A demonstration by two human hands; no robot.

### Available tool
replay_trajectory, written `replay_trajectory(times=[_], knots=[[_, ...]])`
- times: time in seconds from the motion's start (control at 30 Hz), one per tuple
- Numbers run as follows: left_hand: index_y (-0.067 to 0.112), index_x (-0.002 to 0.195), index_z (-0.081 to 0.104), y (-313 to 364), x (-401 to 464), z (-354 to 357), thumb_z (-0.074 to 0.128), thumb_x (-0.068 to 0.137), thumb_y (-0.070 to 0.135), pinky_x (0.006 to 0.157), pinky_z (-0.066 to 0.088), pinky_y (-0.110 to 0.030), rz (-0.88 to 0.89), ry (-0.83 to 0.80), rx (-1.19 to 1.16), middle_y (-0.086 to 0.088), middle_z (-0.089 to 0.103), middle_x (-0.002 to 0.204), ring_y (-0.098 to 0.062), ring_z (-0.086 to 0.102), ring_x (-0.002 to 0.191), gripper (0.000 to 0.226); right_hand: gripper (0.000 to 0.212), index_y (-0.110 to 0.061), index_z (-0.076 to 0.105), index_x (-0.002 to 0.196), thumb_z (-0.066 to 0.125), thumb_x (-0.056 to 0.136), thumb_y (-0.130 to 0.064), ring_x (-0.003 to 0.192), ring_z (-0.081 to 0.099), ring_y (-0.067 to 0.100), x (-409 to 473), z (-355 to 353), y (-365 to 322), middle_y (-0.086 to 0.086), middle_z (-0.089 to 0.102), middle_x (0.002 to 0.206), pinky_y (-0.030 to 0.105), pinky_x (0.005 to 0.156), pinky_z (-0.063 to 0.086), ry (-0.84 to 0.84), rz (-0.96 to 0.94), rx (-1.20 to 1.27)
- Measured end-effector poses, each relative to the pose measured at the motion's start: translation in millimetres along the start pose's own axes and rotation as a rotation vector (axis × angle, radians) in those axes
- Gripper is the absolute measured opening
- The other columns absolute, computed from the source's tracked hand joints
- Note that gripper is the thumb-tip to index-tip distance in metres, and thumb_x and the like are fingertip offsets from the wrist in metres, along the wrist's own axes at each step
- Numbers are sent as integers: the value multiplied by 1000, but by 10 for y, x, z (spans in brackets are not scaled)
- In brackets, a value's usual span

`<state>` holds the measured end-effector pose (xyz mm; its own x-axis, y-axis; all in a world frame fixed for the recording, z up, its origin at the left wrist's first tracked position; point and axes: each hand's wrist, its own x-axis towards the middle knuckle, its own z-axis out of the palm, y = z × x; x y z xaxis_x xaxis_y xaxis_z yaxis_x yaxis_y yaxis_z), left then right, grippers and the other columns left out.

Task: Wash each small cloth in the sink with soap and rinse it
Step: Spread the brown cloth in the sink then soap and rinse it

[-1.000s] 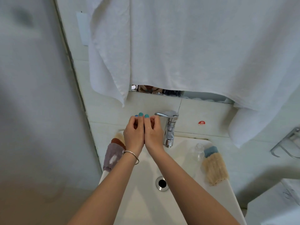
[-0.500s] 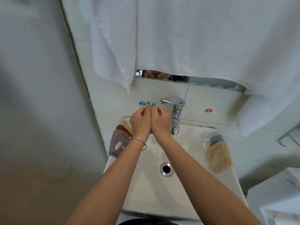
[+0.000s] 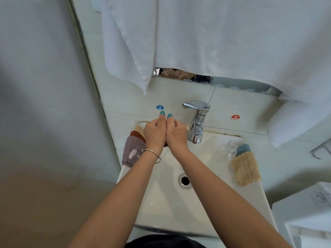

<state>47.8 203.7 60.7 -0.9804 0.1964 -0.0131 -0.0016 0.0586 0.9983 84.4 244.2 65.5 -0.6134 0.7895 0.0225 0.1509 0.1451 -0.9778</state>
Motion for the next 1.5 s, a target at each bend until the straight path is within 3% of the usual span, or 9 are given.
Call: replay_trajectory(times=[0.1,0.4,0.6,0.77,0.9,1.03,1.2,1.33,1.5], knots=[[16,44,42,14,0,-4,48,98,38,60,40,-38,-13,-4,6,-3,46,47,-23,43,57,59,48,-17,49,54,45,99,-34,63,54,29,-3,-3,6,2,53,55,54,66,54,-1,9,-15],[13,49,47,-46,-2,33,46,99,33,72,51,-49,-30,-16,25,-10,56,57,-27,52,63,55,47,-17,49,53,46,99,-27,59,53,27,17,-33,63,3,53,53,43,58,48,3,59,7],[15,47,42,-36,-120,47,46,100,29,62,45,-39,-41,-28,11,-5,49,51,-22,45,57,55,47,-16,46,52,45,98,-22,59,52,26,-18,-116,104,4,51,54,48,60,49,-3,55,-26],[14,48,38,-78,-266,37,45,101,26,55,34,-29,-74,-64,40,-2,42,48,-16,37,52,54,46,-11,46,55,45,100,-19,54,49,21,-119,-204,172,4,50,53,33,50,43,-2,112,-6],[15,55,46,-19,-338,19,43,101,35,57,37,-29,-59,-126,80,1,49,54,-12,43,55,50,38,-16,56,65,47,99,-29,71,61,30,-175,-284,129,2,59,65,50,70,56,-26,96,-30],[6,79,60,195,-319,4,47,98,45,71,49,-35,-63,-188,22,-5,62,77,-16,57,73,45,29,-23,54,82,49,97,-46,92,64,30,-183,-408,-40,0,61,84,52,80,56,-94,82,24],[12,78,54,598,-228,-20,51,97,22,61,48,-23,-19,-288,-133,-1,58,76,-10,56,70,21,22,-18,46,106,45,102,-40,88,61,20,-67,-631,-325,6,57,106,19,46,47,-132,14,195],[18,88,60,924,-131,-3,54,91,7,76,51,-31,93,-379,-114,1,63,87,-16,60,85,14,12,-34,38,97,50,100,-34,98,60,30,25,-800,-558,13,53,111,28,61,51,-83,-137,249],[13,102,55,1390,-141,168,50,91,-7,81,42,-7,398,-446,-3,8,60,94,0,57,87,24,24,-18,42,109,58,95,-6,91,60,16,28,-1076,-915,9,59,103,22,73,53,-26,-310,228]])
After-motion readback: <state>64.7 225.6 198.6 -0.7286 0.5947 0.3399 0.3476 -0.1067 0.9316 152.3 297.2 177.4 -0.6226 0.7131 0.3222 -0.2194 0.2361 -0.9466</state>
